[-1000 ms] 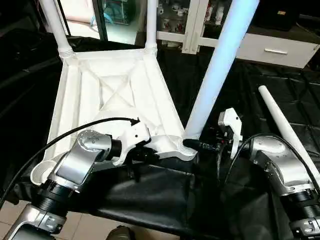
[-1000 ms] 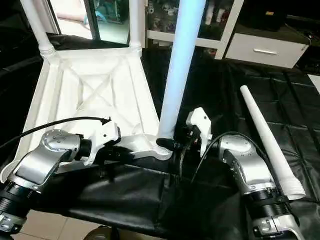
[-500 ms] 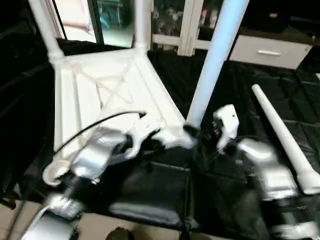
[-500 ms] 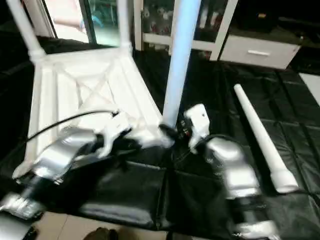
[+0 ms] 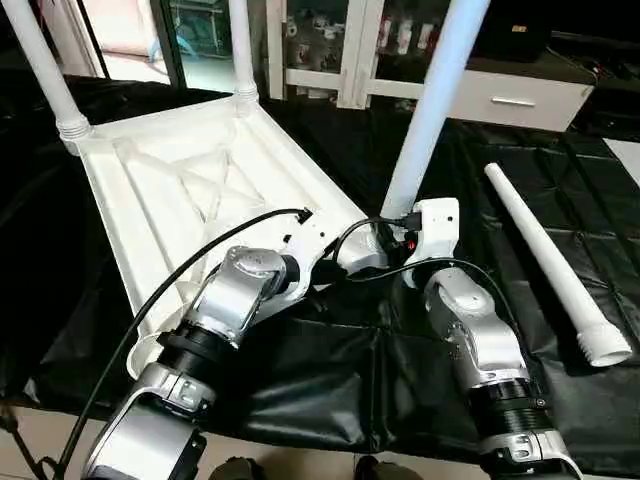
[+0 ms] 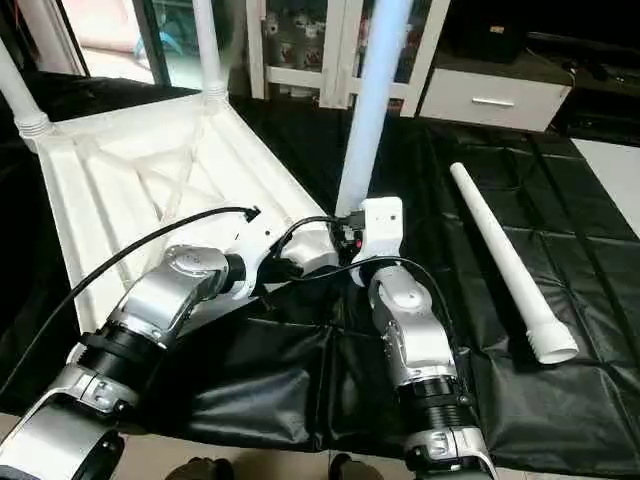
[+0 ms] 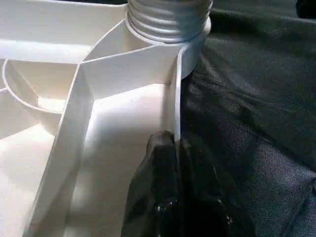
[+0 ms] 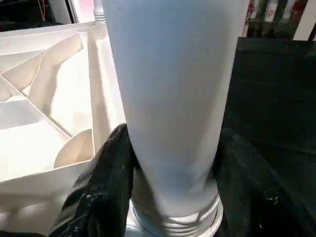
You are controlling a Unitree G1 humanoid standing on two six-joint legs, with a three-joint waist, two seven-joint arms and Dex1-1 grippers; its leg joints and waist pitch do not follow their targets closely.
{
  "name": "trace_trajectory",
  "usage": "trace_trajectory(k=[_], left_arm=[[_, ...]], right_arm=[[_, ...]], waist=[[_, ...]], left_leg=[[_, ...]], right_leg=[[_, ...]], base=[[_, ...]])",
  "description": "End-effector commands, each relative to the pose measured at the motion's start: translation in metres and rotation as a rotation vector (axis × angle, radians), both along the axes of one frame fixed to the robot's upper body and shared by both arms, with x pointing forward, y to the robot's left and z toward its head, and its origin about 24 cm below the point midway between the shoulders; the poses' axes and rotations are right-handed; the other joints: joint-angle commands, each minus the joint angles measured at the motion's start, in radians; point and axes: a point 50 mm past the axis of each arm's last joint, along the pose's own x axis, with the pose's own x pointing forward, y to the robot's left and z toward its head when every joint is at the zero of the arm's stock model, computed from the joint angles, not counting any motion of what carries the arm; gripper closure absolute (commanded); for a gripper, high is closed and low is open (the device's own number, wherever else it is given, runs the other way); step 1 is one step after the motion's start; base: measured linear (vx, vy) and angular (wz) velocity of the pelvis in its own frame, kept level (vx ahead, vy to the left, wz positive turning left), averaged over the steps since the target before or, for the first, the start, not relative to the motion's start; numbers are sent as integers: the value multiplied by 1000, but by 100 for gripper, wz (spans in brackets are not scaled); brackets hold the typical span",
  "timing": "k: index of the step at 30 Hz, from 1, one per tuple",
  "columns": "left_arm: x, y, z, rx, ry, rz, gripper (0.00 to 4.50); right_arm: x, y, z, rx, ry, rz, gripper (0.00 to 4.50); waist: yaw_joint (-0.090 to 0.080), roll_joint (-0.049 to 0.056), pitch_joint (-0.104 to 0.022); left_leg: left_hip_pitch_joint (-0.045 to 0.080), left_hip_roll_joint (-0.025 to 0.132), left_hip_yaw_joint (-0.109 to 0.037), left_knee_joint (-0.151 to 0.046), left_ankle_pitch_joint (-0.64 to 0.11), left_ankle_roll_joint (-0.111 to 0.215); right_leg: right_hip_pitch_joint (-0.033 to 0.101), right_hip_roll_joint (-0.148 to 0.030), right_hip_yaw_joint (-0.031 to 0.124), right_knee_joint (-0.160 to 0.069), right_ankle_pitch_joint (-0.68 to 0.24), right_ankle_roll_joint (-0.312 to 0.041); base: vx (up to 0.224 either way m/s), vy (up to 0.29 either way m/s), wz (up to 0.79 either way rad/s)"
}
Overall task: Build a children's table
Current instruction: Rotate leg to tighten
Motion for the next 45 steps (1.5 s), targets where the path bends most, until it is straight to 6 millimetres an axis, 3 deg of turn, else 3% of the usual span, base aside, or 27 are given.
trace_trajectory(k=[1,2,3,7,13,14,15,18,20,27,28,29,33,36,39,45], left_arm=[[8,-19,36,-116,-139,-50,450],[8,-17,35,-112,-137,-48,450],[8,-17,35,-110,-137,-47,450],[5,-12,32,-98,-139,-72,450],[-1,-5,28,-89,-127,-127,450],[-8,0,26,-107,-117,-183,450],[-9,1,26,-112,-113,-196,450],[-20,7,25,-147,-101,-288,450],[-25,10,23,-158,-84,-321,450],[-35,21,14,-156,-77,-364,450],[-35,21,14,-156,-77,-364,450],[-37,22,13,-148,-71,-374,450],[-40,21,14,-151,-68,-394,450],[-41,20,15,-150,-68,-406,450],[-42,20,15,-148,-71,-412,450],[-42,20,15,-143,-71,-418,450]], right_arm=[[-13,38,-12,86,72,195,255],[-14,38,-10,97,62,213,199],[-14,38,-10,96,57,215,185],[-15,36,-3,117,24,262,162],[-15,21,4,6,-18,367,105],[-18,7,10,-22,-24,454,105],[-19,4,11,-30,-26,471,105],[-25,-17,17,-71,-42,573,105],[-29,-28,19,-88,-47,610,105],[-36,-57,18,-97,7,685,105],[-36,-57,18,-97,7,685,105],[-39,-59,15,-87,38,736,105],[-38,-55,11,-96,42,761,83],[-34,-51,7,-118,42,758,50],[-29,-50,5,-137,46,750,50],[-21,-49,1,-175,60,724,50]], waist=[[-1,-9,-58],[-1,-9,-58],[0,-9,-58],[2,-8,-57],[6,-7,-57],[8,-4,-57],[9,-6,-57],[15,-7,-58],[23,-7,-58],[41,-10,-59],[44,-10,-60],[48,-9,-65],[50,-9,-65],[47,-8,-63],[46,-10,-62],[47,-10,-66]], left_leg=[[35,44,-35,-88,-472,-1],[35,44,-34,-88,-469,1],[36,45,-33,-88,-463,3],[34,46,-33,-89,-450,11],[32,50,-31,-92,-422,12],[32,50,-30,-92,-414,16],[30,52,-31,-93,-411,19],[28,54,-24,-90,-368,37],[33,55,-20,-85,-360,43],[29,55,-12,-75,-293,72],[31,54,-11,-72,-291,75],[26,54,-13,-72,-256,79],[21,54,-13,-70,-213,94],[22,55,-14,-72,-245,78],[24,54,-14,-74,-262,68],[23,53,-13,-72,-238,70]], right_leg=[[19,-53,21,-75,-517,-112],[19,-53,22,-76,-520,-112],[18,-54,22,-77,-521,-113],[21,-55,23,-78,-528,-111],[24,-54,26,-73,-492,-130],[25,-54,27,-71,-479,-138],[30,-54,27,-69,-469,-140],[29,-52,33,-60,-404,-162],[25,-54,37,-59,-410,-172],[25,-51,44,-46,-374,-191],[24,-51,45,-45,-381,-193],[31,-52,42,-38,-349,-197],[34,-48,37,-28,-297,-218],[32,-49,37,-33,-346,-213],[30,-49,38,-36,-374,-203],[33,-49,38,-31,-337,-210]], base=[[0,0,0],[0,0,0],[0,0,0],[0,0,0],[0,0,0],[0,0,0],[0,0,0],[0,0,0],[0,0,0],[0,0,0],[0,0,0],[0,0,0],[0,0,0],[0,0,0],[0,0,0],[0,0,0]])
